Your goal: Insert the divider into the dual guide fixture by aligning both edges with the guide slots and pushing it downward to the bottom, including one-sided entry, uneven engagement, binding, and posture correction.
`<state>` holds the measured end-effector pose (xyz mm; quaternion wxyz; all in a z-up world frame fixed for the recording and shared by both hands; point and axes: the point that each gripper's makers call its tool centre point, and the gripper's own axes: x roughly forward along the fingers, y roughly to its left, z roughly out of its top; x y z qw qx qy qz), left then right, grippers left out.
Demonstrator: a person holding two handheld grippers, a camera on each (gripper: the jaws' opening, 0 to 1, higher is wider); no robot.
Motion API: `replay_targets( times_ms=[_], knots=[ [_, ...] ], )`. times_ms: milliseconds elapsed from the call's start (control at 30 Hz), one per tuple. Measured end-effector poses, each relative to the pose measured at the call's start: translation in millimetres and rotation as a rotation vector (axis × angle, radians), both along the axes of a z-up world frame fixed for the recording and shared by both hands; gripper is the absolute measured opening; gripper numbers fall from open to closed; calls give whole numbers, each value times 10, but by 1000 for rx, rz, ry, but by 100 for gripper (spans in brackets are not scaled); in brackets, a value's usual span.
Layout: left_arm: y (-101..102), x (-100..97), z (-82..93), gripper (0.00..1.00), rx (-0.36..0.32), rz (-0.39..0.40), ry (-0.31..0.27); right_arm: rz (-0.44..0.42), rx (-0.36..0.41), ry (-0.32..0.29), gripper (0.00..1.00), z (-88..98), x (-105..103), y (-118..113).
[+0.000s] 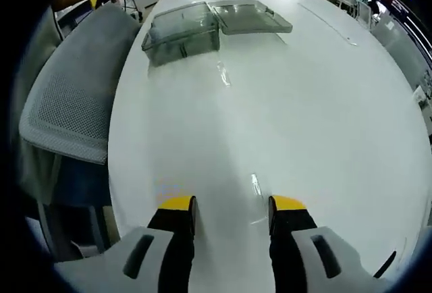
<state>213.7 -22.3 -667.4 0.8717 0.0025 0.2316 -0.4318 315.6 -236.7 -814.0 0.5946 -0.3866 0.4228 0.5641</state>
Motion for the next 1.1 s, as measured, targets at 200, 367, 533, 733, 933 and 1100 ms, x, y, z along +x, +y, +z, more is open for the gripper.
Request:
replay_targets(
  times_ms=[200,367,533,733,933,1100],
  knots=[
    [10,-14,-18,57,-4,1,4,22,-23,-12,38,-33,6,-22],
    [26,-27,-26,57,-4,7,6,38,-32,-21,37,-36,33,-23],
    [35,-32,-41,56,-5,10,10,49,-39,-19,37,-31,32,-17],
    [26,-26,-39,56,-7,12,13,108,-46,-25,32,-34,-13,6],
    [52,-16,-61,55,-11,12,15,107,-54,-22,30,-30,-8,8],
    [62,-12,-53,55,-12,15,14,142,-75,-26,29,-39,-21,19]
  ],
)
